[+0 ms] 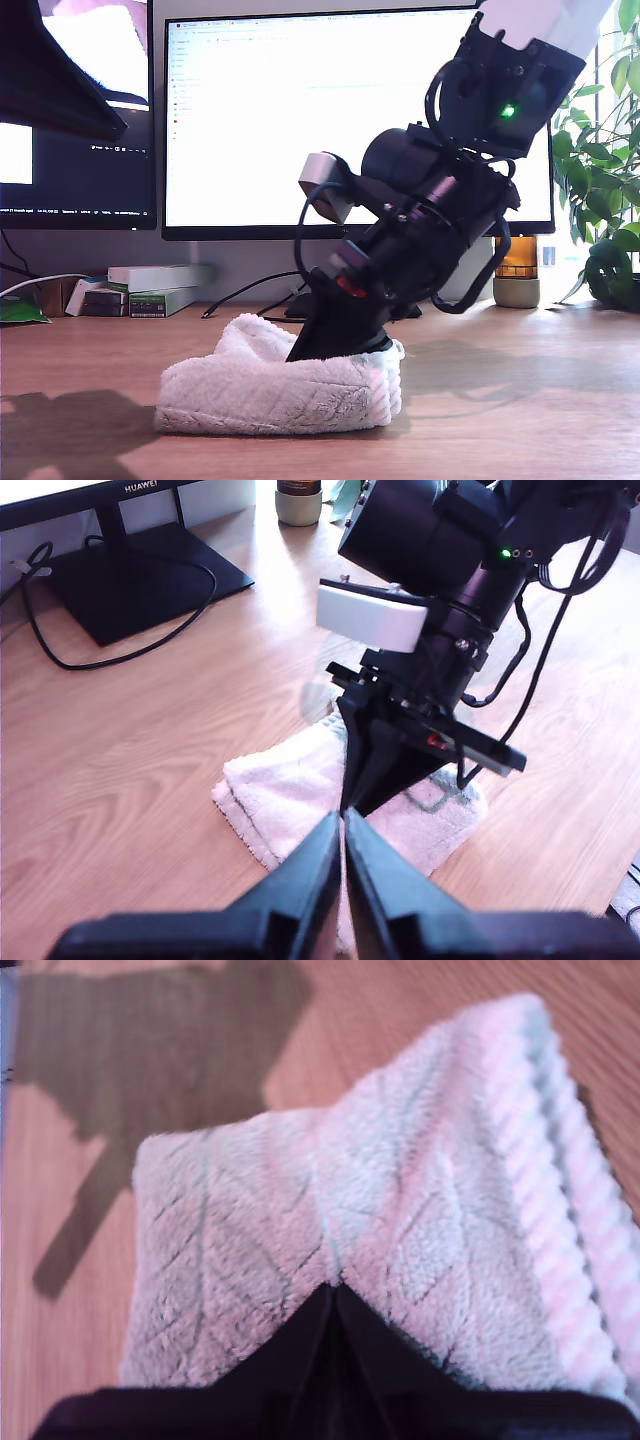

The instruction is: Fold the tea towel to a neat square and place it to the right

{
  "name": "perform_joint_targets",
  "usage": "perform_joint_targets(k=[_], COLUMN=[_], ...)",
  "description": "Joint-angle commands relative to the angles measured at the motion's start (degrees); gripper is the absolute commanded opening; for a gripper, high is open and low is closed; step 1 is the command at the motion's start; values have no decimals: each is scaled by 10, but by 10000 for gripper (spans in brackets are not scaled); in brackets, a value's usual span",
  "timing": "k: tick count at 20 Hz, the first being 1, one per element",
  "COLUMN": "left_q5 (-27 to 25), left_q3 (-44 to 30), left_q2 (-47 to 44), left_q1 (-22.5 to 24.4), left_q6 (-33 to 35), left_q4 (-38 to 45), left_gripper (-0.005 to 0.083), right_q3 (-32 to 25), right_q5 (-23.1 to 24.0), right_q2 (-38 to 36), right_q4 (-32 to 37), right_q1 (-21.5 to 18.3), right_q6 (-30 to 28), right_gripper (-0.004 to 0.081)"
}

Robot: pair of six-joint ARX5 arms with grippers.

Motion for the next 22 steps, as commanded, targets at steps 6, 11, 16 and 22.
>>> perform_joint_targets(k=[6,11,16,22], left_q5=[-6,-6,-6,-6], left_q3=[-8,-8,-8,-8], left_q2=[2,2,2,2], left_q1=[-2,-2,-2,-1], left_q6=[3,3,3,3], left_q4=[-5,-5,-4,-2], left_gripper=[-22,-22,-22,-22], right_q3=[-19,-46,-119,-217], right_q5=[116,200,301,373], right_q2=[28,24,-17,-107], right_q4=[-26,-2,45,57], right_q1=[-41,-60,-67,-113], right_q6=[90,165,247,323], right_gripper=[-13,-13,-13,-13])
